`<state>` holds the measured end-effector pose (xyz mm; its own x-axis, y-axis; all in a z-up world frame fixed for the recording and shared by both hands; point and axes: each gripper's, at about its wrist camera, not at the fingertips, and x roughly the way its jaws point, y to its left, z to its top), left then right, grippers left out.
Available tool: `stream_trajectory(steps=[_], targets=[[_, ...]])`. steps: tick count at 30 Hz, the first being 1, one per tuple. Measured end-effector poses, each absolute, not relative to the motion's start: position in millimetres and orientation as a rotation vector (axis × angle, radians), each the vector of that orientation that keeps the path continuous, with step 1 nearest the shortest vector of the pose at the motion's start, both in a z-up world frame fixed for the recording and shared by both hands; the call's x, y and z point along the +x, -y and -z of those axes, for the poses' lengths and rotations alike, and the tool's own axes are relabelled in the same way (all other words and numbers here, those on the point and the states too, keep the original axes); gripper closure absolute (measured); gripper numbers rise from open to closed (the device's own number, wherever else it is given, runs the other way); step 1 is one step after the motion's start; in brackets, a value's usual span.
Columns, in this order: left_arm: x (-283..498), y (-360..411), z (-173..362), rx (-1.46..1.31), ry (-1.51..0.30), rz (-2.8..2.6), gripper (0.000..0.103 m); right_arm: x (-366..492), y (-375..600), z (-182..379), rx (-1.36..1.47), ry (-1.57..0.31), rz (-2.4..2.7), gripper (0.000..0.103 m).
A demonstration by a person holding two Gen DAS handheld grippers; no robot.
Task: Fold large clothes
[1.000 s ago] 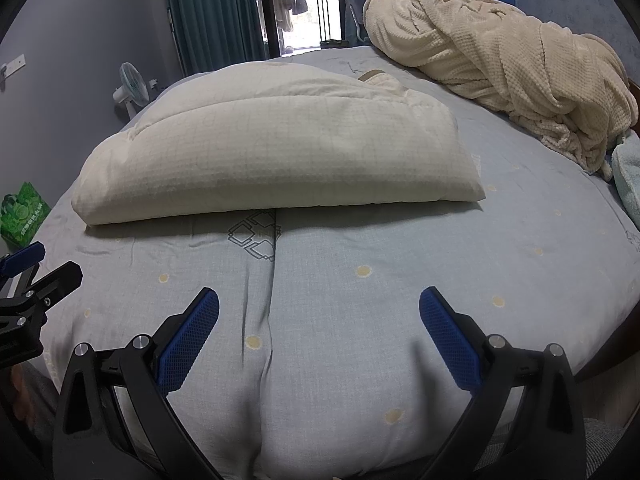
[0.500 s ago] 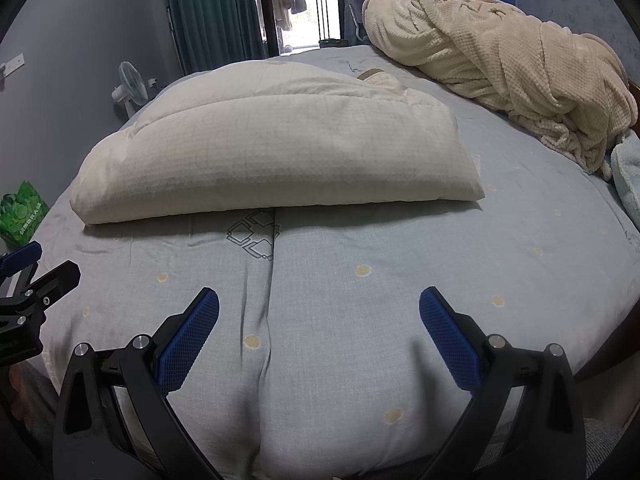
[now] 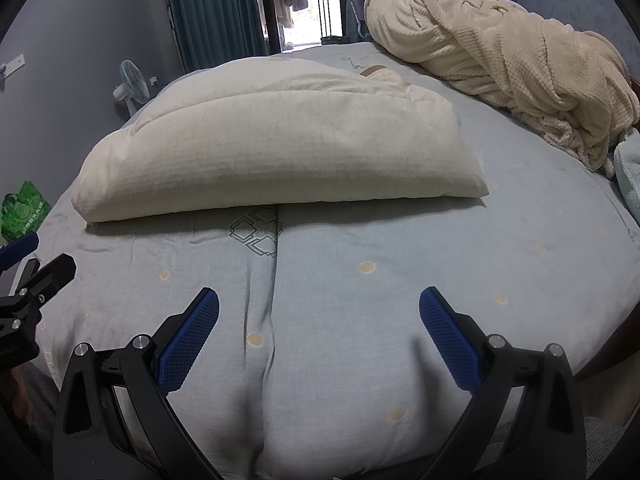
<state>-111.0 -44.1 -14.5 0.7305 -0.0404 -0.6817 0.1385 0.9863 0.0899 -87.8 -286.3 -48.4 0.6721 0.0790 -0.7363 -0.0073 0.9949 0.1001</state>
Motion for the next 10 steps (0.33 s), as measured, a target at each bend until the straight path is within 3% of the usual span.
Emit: stream_trajectory(steps=[10], targets=[[-100.3, 39.6, 22.0, 0.095, -0.825, 0.101, 0.008, -83.9, 284.0, 50.6, 0.101, -0.851, -0.058, 0.007]])
